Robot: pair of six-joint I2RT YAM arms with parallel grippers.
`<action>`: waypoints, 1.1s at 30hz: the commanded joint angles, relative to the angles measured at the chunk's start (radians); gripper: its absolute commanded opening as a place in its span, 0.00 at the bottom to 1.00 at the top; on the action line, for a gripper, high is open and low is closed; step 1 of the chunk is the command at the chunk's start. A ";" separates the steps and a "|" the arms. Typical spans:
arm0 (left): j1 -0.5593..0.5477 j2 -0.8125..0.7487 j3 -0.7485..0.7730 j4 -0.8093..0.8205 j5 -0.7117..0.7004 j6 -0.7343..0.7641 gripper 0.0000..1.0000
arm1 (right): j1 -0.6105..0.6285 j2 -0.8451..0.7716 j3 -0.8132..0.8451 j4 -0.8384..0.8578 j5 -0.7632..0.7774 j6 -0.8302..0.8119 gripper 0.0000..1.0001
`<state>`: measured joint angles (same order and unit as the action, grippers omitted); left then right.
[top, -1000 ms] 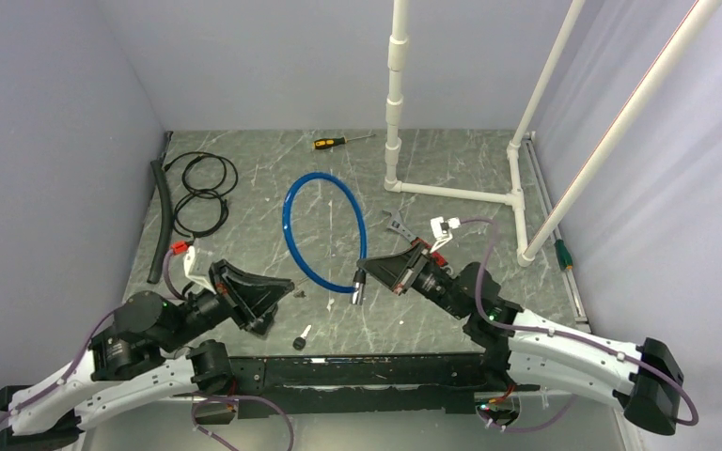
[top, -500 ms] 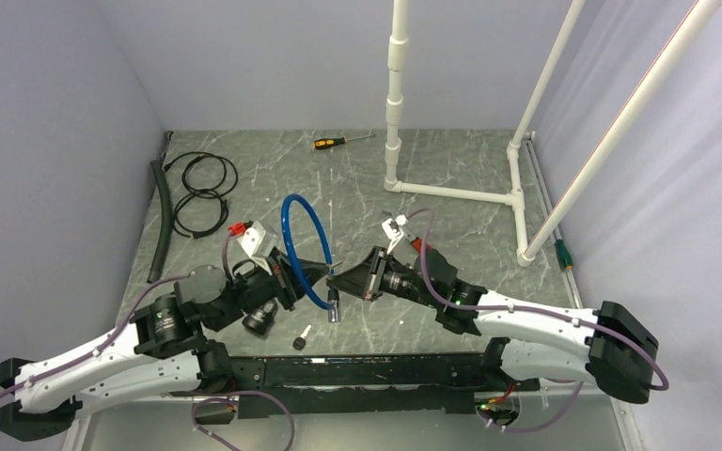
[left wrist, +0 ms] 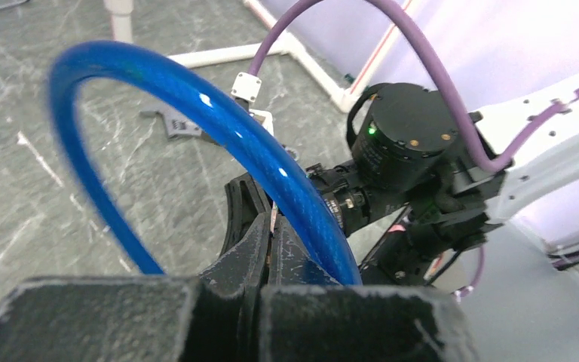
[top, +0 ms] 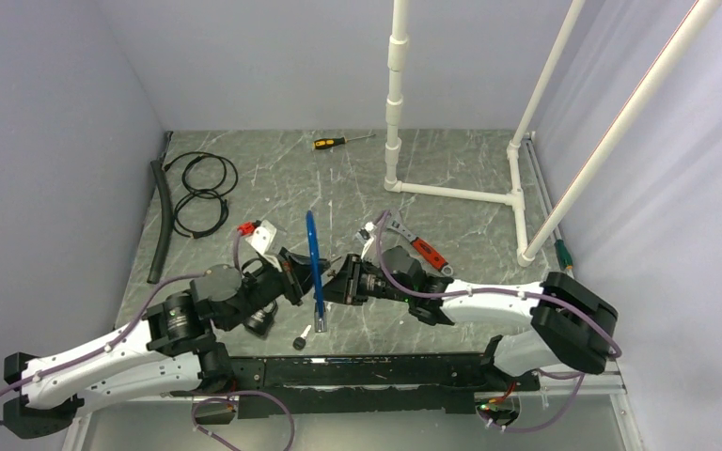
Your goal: Unlock with the key
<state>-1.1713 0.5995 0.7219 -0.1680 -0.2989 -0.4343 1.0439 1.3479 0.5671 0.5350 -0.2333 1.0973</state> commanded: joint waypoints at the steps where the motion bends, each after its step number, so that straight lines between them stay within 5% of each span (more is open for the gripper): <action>1: -0.003 0.033 -0.045 0.027 -0.126 0.003 0.00 | 0.004 0.047 0.051 0.039 -0.016 0.011 0.25; 14: -0.002 0.191 -0.163 0.118 -0.243 -0.038 0.00 | 0.004 0.166 0.009 -0.065 0.043 0.026 0.44; 26: -0.002 0.272 -0.195 0.160 -0.254 -0.087 0.00 | -0.047 0.049 0.092 -0.714 0.404 -0.098 0.49; 33: -0.002 0.280 -0.214 0.209 -0.232 -0.108 0.00 | -0.059 -0.093 0.048 -0.733 0.347 -0.215 0.58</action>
<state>-1.1713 0.8768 0.5232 -0.0509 -0.5236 -0.5171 0.9909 1.3224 0.6098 -0.1547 0.1154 0.9874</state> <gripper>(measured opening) 0.012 0.555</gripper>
